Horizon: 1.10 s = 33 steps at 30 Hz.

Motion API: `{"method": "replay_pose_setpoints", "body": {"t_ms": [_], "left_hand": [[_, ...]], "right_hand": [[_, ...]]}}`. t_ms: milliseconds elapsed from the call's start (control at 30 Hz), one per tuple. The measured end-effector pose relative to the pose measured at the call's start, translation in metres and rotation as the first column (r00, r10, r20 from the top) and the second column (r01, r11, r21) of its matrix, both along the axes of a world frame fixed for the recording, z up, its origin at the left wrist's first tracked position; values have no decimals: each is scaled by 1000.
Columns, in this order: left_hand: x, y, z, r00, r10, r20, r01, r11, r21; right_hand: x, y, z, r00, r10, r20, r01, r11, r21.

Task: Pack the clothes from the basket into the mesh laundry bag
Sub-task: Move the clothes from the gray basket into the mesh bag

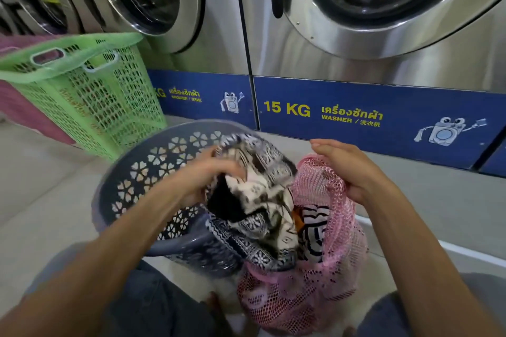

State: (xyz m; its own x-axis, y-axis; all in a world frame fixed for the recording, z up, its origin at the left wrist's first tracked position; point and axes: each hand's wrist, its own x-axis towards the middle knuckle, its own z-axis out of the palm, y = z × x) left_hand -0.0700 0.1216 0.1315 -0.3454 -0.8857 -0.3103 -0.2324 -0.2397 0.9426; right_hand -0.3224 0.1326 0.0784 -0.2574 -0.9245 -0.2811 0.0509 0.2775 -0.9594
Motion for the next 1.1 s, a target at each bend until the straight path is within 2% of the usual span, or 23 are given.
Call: {"method": "replay_pose_setpoints", "body": {"t_ms": [33, 67, 133, 167, 200, 233, 300, 433, 500, 600, 667, 733, 800, 900, 967, 1033, 1100], "left_hand": [[-6, 0, -14, 971, -93, 218, 108, 993, -54], [-8, -3, -25, 928, -109, 355, 160, 980, -117], [-9, -17, -29, 820, -74, 568, 238, 946, -220], [-10, -21, -25, 746, -86, 660, 304, 926, -222], [-12, -22, -26, 675, -152, 722, 376, 913, -159], [-16, -19, -23, 645, -239, 726, 413, 908, -69], [-17, -25, -29, 677, -325, 661, 388, 920, 55], [-14, -29, -32, 677, -143, 722, 335, 933, -129], [-14, -26, -23, 732, -38, 681, 268, 934, -235], [-13, -18, -7, 878, 60, 475, 132, 924, -360], [-19, -8, 3, 965, 111, 236, -7, 916, -402], [-32, -1, -1, 985, 175, -15, -164, 891, -423], [-56, 9, -15, 974, 168, -154, -219, 875, -431], [-94, 22, -65, 984, 114, -136, -164, 878, -450], [-113, 28, -108, 994, 76, -75, -100, 906, -411], [-125, 36, -142, 999, -22, 27, 29, 948, -317], [-133, 44, -171, 972, -190, 136, 214, 956, -199]], "right_hand": [[0, 2, 2, 1000, -8, -10, 8, 1000, -6], [0, 4, 4, 1000, -18, -24, 18, 1000, -16], [-2, 6, 6, 999, -27, -37, 26, 999, -26], [-3, 6, 7, 999, -24, -36, 23, 999, -24], [-5, 7, 8, 999, -22, -33, 21, 999, -24], [-6, 7, 8, 999, -25, -30, 24, 999, -24], [-8, 8, 9, 999, -33, -27, 32, 999, -29], [-9, 12, 9, 1000, -11, -28, 11, 1000, -18], [-10, 13, 9, 999, 6, -35, -7, 1000, -5], [-13, 14, 8, 1000, 9, -12, -9, 1000, -12], [-14, 14, 10, 1000, -1, 7, 1, 1000, -16], [-14, 11, 12, 998, -34, 59, 36, 999, -31], [-14, 11, 14, 988, -71, 136, 79, 996, -48], [-15, 13, 15, 990, -115, 83, 118, 992, -38], [-19, 12, 11, 985, -167, 37, 168, 986, -20], [-21, 11, 9, 980, -193, 42, 194, 981, -19], [-18, 11, 8, 986, -164, 42, 165, 986, -23]]}}
